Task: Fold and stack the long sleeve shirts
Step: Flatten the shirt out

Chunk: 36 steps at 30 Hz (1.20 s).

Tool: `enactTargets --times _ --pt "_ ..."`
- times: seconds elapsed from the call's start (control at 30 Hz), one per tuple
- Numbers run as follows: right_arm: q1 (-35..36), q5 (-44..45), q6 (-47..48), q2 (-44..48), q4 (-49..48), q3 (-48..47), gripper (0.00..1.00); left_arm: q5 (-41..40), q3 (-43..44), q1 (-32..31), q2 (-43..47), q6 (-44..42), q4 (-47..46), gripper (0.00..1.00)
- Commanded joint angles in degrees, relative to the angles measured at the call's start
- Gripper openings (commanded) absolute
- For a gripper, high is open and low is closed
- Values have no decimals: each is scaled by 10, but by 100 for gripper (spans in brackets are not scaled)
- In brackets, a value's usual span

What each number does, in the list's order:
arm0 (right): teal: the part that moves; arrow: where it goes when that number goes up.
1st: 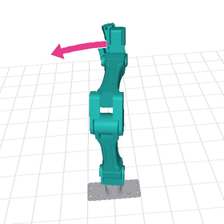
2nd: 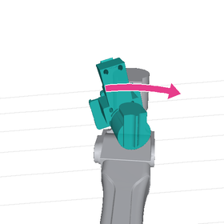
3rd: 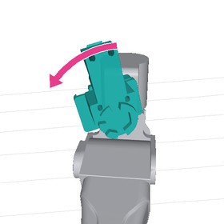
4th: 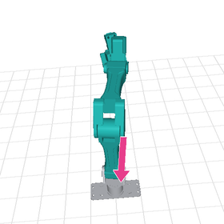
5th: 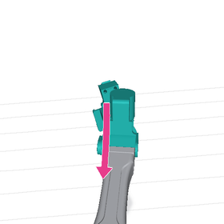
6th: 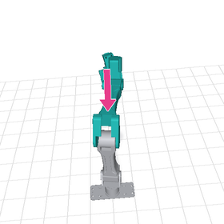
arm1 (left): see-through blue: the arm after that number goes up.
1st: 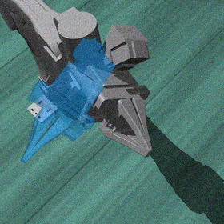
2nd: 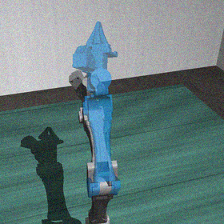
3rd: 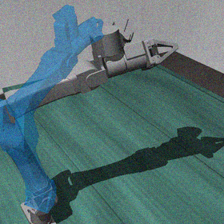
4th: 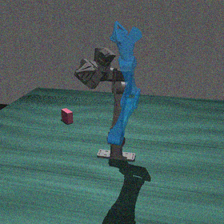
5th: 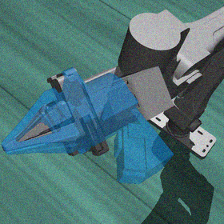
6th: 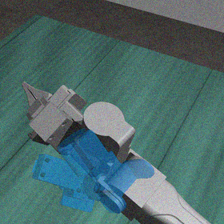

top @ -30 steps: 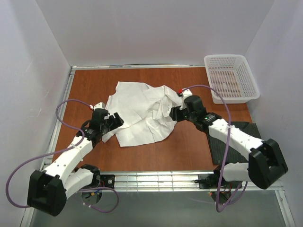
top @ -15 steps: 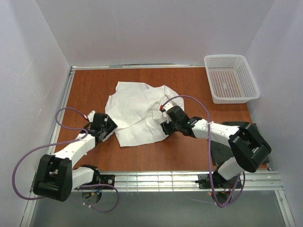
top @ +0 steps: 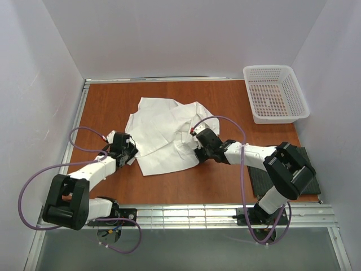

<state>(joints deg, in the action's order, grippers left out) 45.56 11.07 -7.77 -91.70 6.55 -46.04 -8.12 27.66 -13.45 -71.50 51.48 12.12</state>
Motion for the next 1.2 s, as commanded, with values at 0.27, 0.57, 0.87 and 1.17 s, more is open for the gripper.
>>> enactTargets --times 0.27,0.57,0.87,1.17 --pt "1 -97 -8 209 152 -5 1 -166 374 49 17 -154 140 0" --pt "1 -167 -37 316 202 80 1 -230 681 53 -19 -310 134 0" --pt "1 -150 -62 366 201 116 1 -179 861 53 -202 -396 68 0" --pt "-17 -54 -164 374 191 172 1 -96 971 101 -441 -333 51 0"
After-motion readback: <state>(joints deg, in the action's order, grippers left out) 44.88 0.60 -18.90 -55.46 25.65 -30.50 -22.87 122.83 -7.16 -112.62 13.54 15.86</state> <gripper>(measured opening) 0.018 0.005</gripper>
